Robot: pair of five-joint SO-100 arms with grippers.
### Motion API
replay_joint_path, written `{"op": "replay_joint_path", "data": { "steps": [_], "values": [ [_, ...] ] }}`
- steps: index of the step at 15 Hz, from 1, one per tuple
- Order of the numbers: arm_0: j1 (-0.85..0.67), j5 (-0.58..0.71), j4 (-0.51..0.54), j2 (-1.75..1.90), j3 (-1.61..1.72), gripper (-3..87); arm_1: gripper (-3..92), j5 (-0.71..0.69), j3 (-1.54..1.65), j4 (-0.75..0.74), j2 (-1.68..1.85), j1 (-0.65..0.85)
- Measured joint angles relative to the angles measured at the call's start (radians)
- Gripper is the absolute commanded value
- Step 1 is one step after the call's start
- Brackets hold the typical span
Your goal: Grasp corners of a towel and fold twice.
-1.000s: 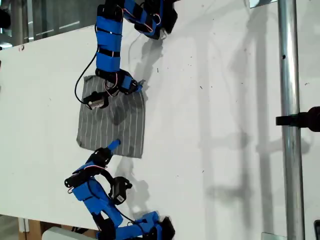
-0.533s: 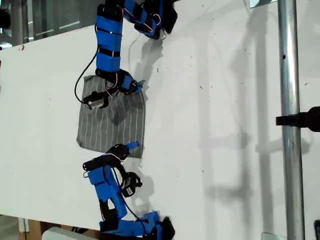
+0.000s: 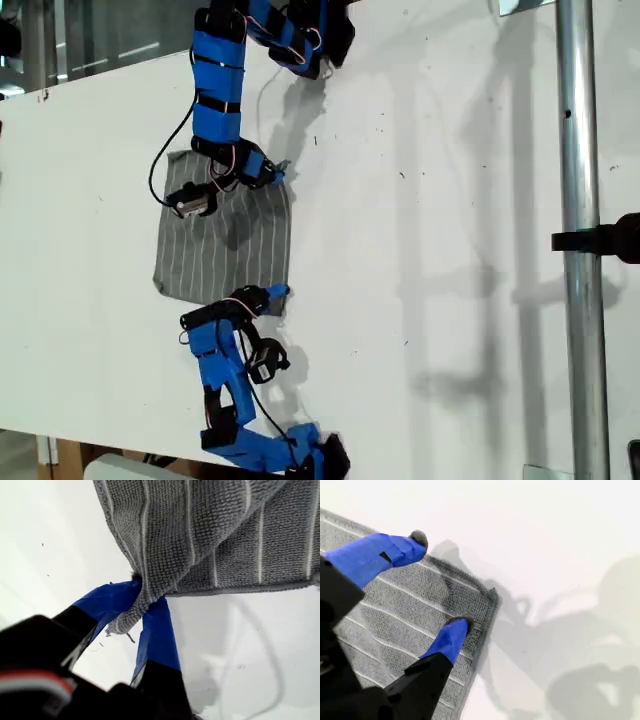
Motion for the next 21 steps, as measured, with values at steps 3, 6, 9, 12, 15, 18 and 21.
{"op": "replay_joint_path", "data": {
  "steps": [3, 6, 9, 12, 15, 18, 21],
  "values": [
    [-0.057, 0.025, 0.000, -0.040, -0.026, 27.5, -0.2, 0.000, 0.005, 0.000, 0.000, 0.000],
    [-0.087, 0.026, -0.012, -0.104, -0.054, 22.2, -0.2, 0.000, 0.014, -0.006, 0.000, -0.006],
    [-0.084, 0.018, 0.008, -0.156, -0.089, -2.9, -0.2, 0.000, 0.014, -0.008, 0.000, -0.006],
    [-0.023, -0.006, 0.009, -0.166, -0.084, -2.9, -0.2, 0.000, 0.014, -0.021, 0.000, -0.006],
    [0.023, -0.038, 0.051, -0.106, -0.072, -2.9, -0.2, 0.014, 0.014, 0.002, 0.017, -0.032],
    [0.156, -0.126, 0.087, 0.118, 0.060, -2.9, -0.2, 0.097, -0.060, 0.147, 0.055, -0.219],
    [0.249, -0.259, 0.067, 0.414, 0.290, -2.9, -0.2, 0.179, -0.229, 0.252, 0.057, -0.414]
  ]
}}
